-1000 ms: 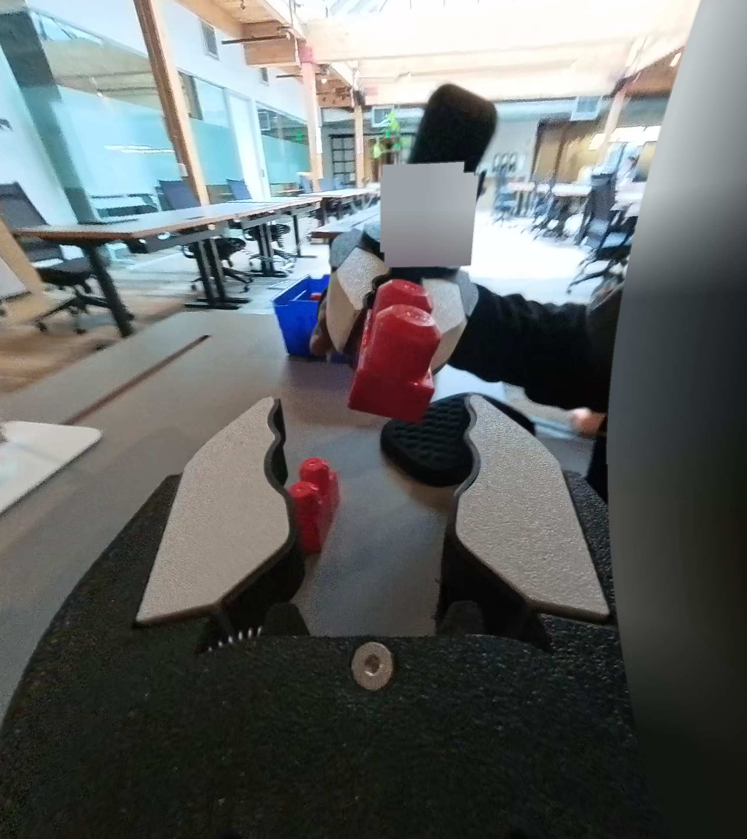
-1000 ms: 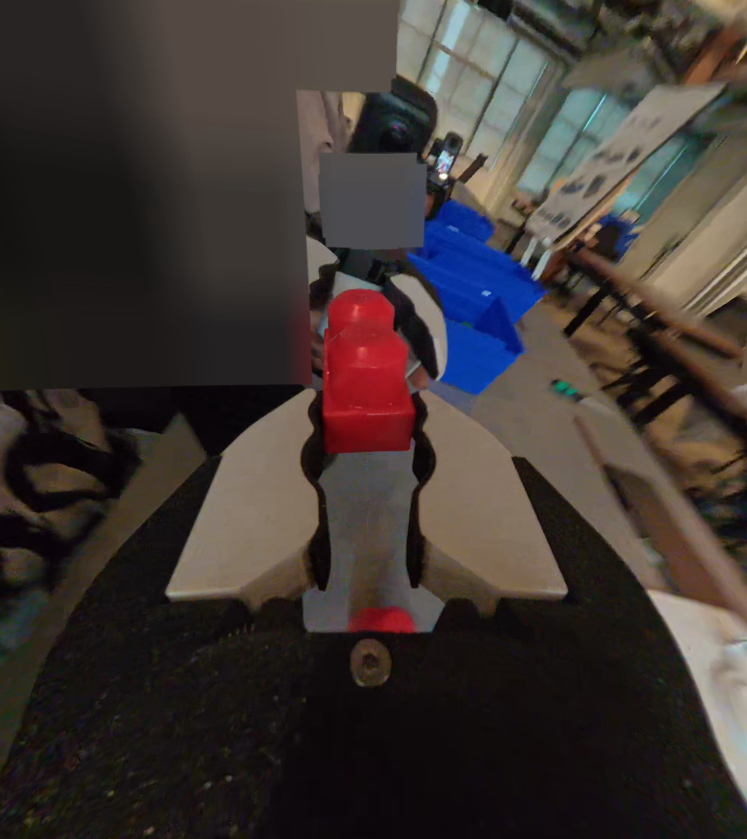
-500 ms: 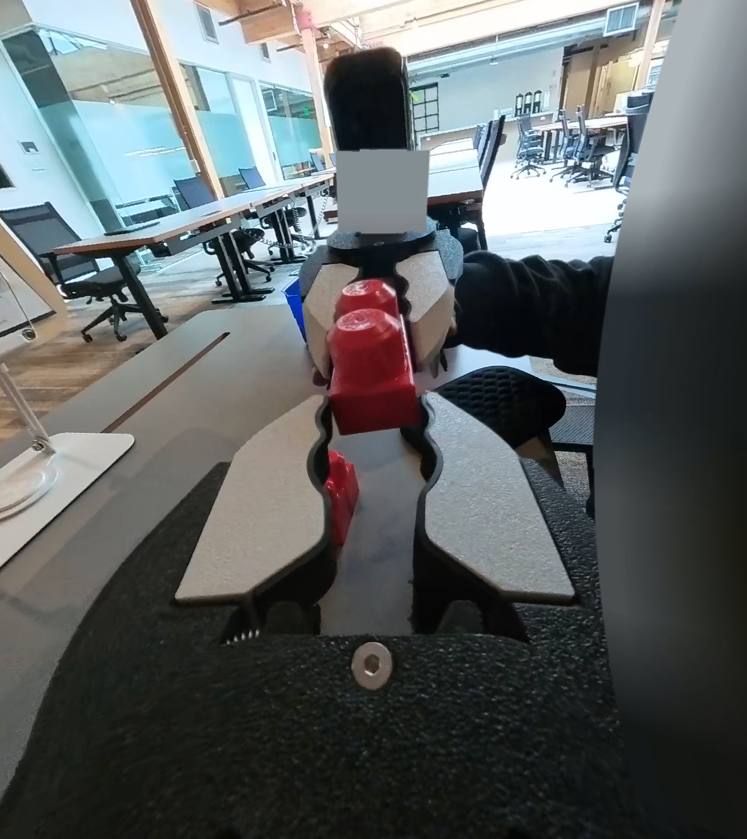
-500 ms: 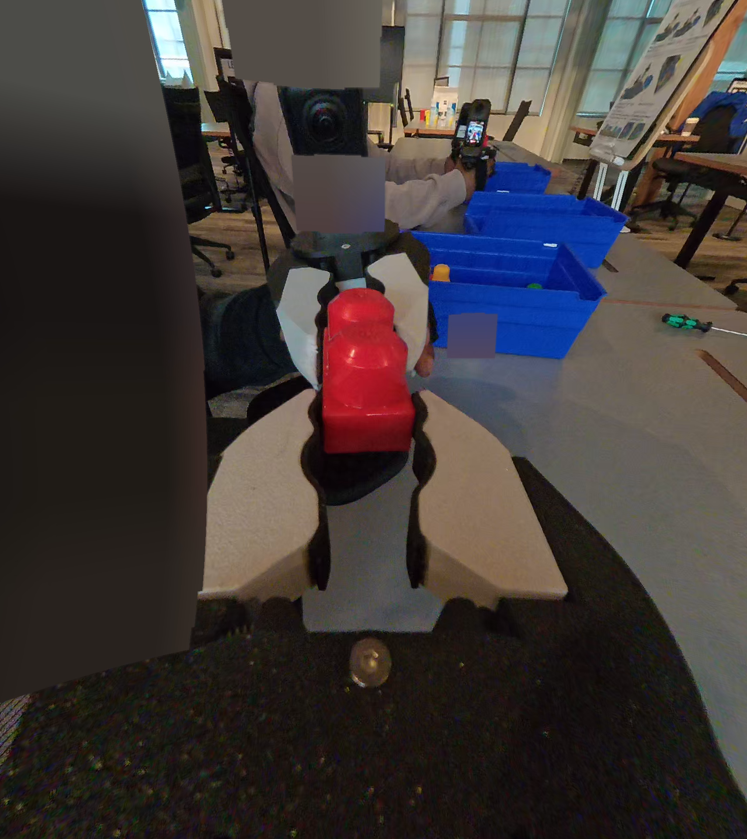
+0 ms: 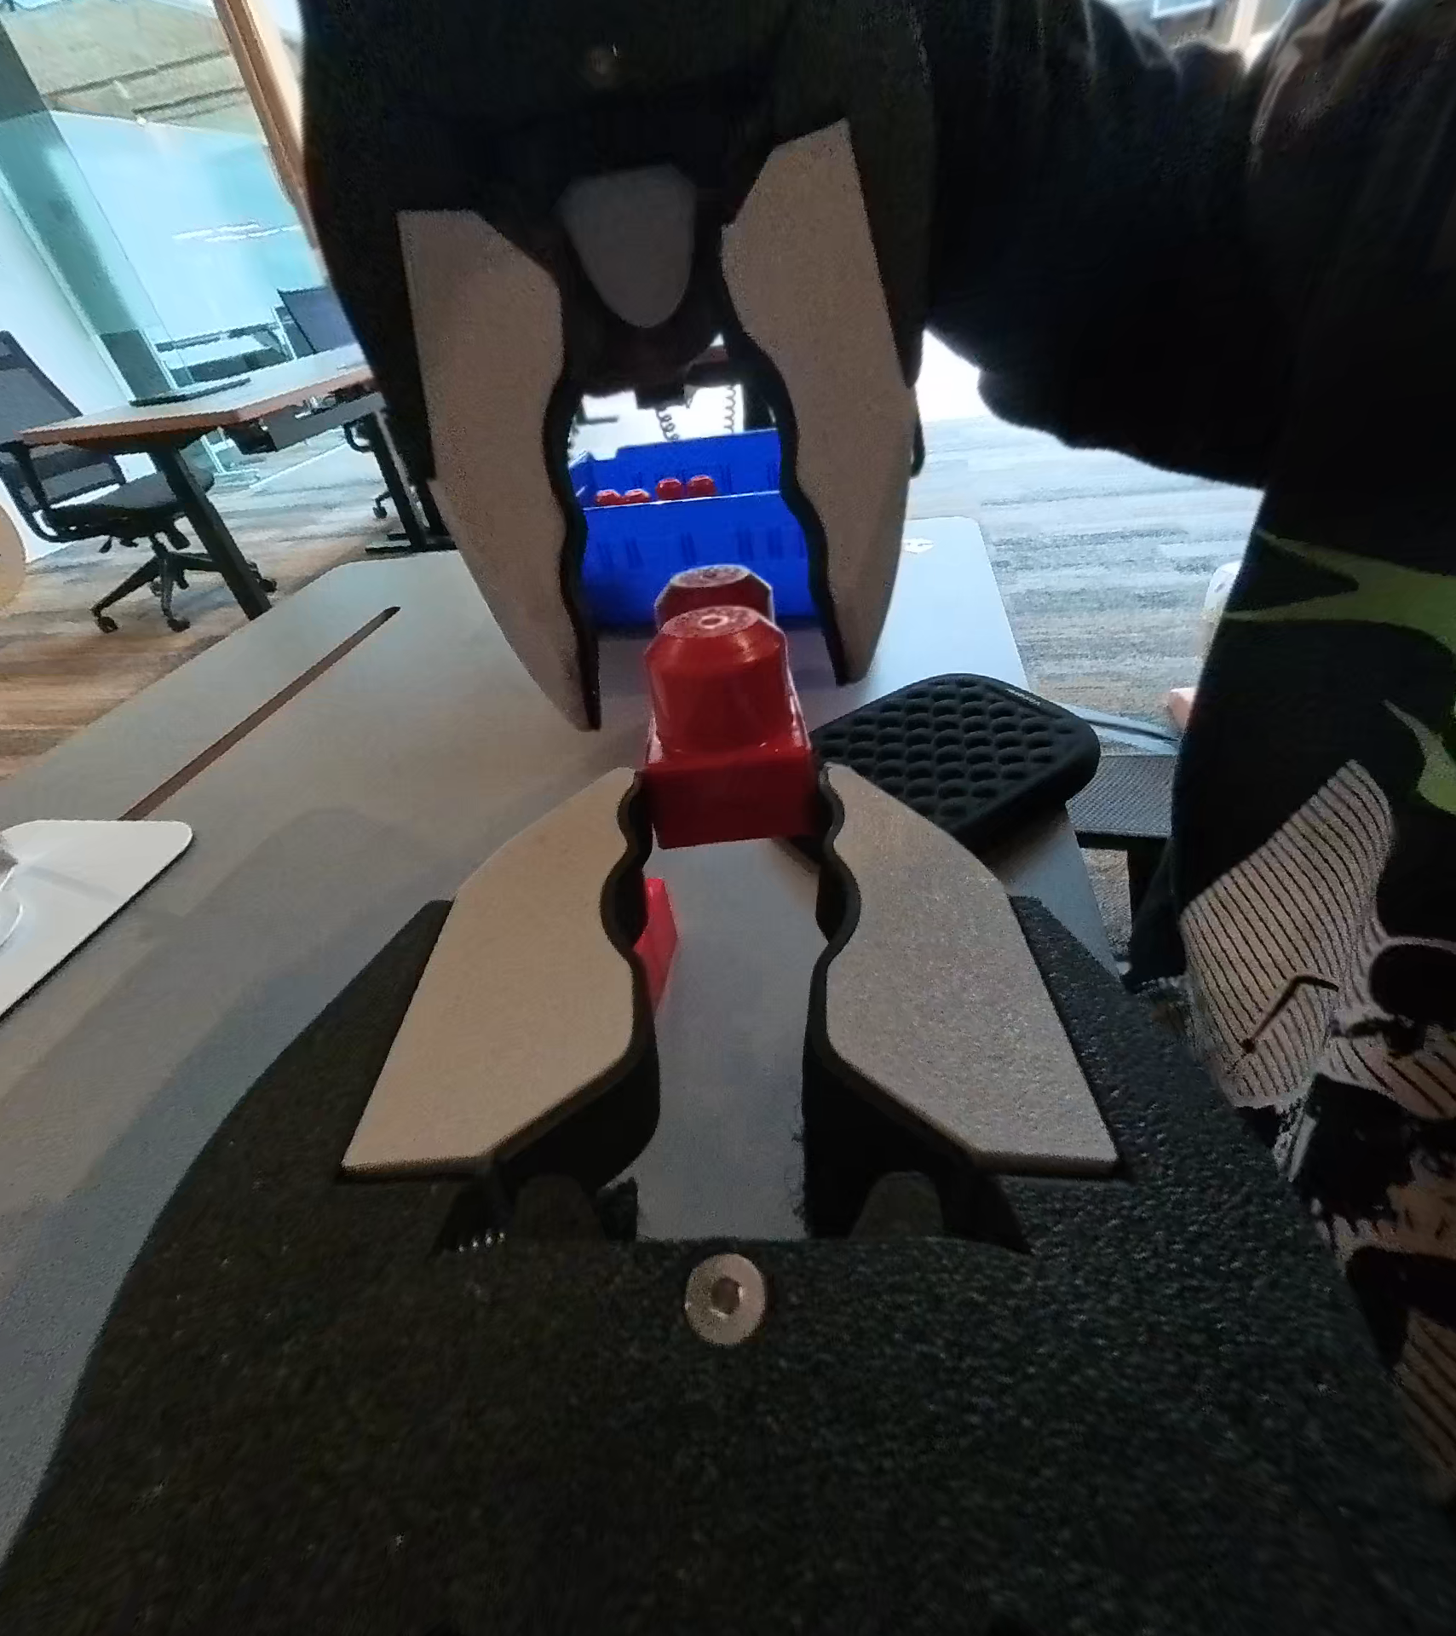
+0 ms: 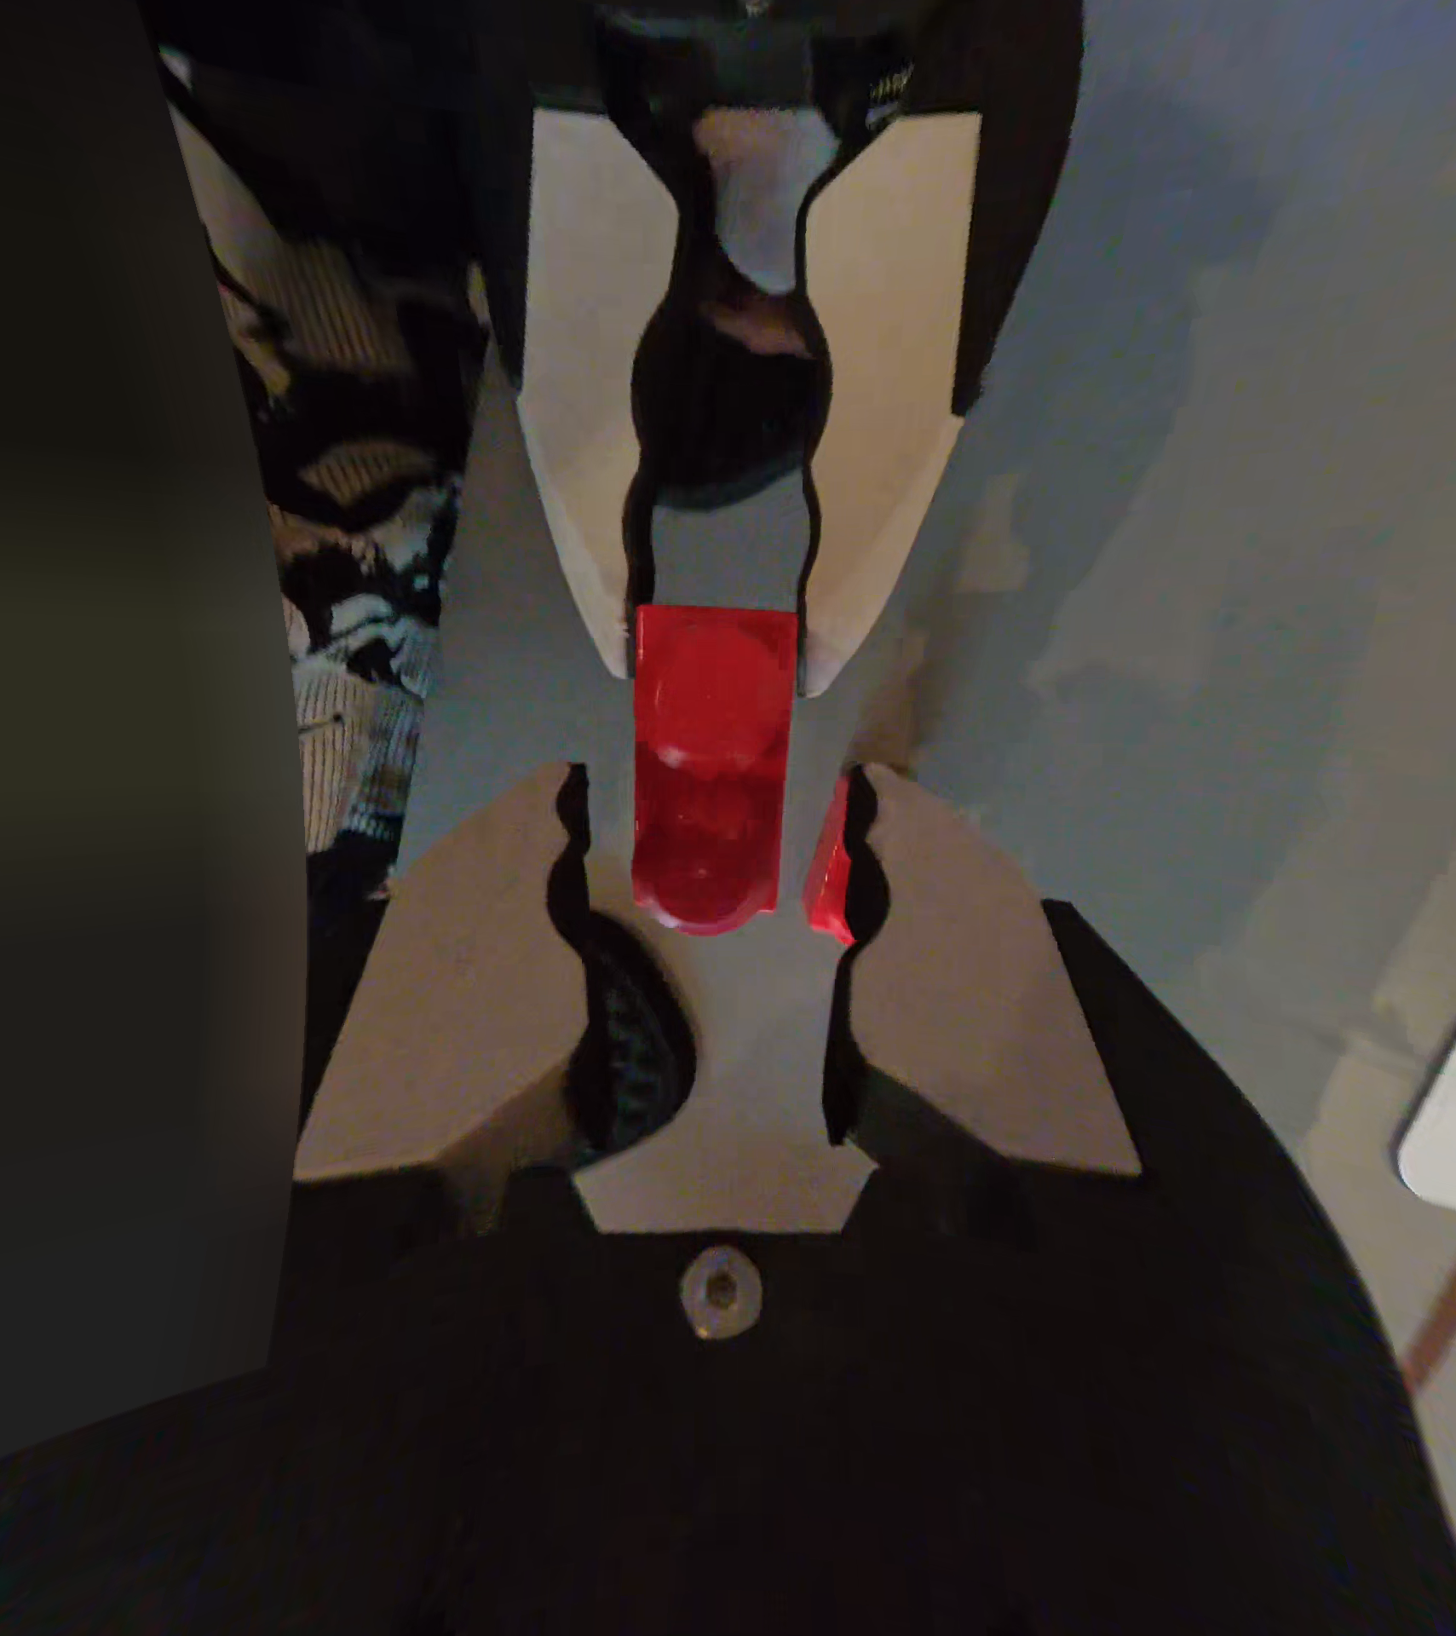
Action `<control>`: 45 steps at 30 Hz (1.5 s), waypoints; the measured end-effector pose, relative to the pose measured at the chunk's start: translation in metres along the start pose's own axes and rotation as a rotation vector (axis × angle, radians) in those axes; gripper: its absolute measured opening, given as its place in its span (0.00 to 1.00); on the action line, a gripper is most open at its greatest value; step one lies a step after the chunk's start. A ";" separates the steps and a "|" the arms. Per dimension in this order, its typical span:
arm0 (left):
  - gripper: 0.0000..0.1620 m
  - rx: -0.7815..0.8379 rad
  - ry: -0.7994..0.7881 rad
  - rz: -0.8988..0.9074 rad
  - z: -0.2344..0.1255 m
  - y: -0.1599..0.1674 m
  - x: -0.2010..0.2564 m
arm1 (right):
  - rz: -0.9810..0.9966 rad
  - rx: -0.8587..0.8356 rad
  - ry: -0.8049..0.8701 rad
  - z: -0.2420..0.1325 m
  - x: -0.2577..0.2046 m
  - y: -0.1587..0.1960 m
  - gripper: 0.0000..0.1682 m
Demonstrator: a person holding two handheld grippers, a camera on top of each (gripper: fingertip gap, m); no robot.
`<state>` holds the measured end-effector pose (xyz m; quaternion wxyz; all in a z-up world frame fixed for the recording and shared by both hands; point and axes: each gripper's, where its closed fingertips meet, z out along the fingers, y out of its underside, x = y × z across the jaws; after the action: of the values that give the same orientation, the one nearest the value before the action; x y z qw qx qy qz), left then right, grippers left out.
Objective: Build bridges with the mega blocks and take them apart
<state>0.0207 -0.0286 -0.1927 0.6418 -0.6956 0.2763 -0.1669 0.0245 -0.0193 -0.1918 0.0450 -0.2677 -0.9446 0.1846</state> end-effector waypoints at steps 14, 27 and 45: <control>0.22 0.047 -0.002 -0.044 -0.003 0.003 -0.007 | 0.025 -0.167 0.026 0.014 0.007 0.001 0.20; 0.43 -0.054 -0.037 0.010 -0.010 0.052 -0.029 | 0.107 -0.252 0.100 0.018 0.032 0.036 0.20; 0.66 -0.157 -0.026 -0.047 -0.031 0.107 -0.068 | 0.215 -0.332 0.117 0.056 0.060 0.088 0.20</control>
<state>-0.0698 -0.0148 -0.2863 0.5845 -0.7524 0.2638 -0.1507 0.0055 0.0632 -0.2774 0.0352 -0.3808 -0.9239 0.0144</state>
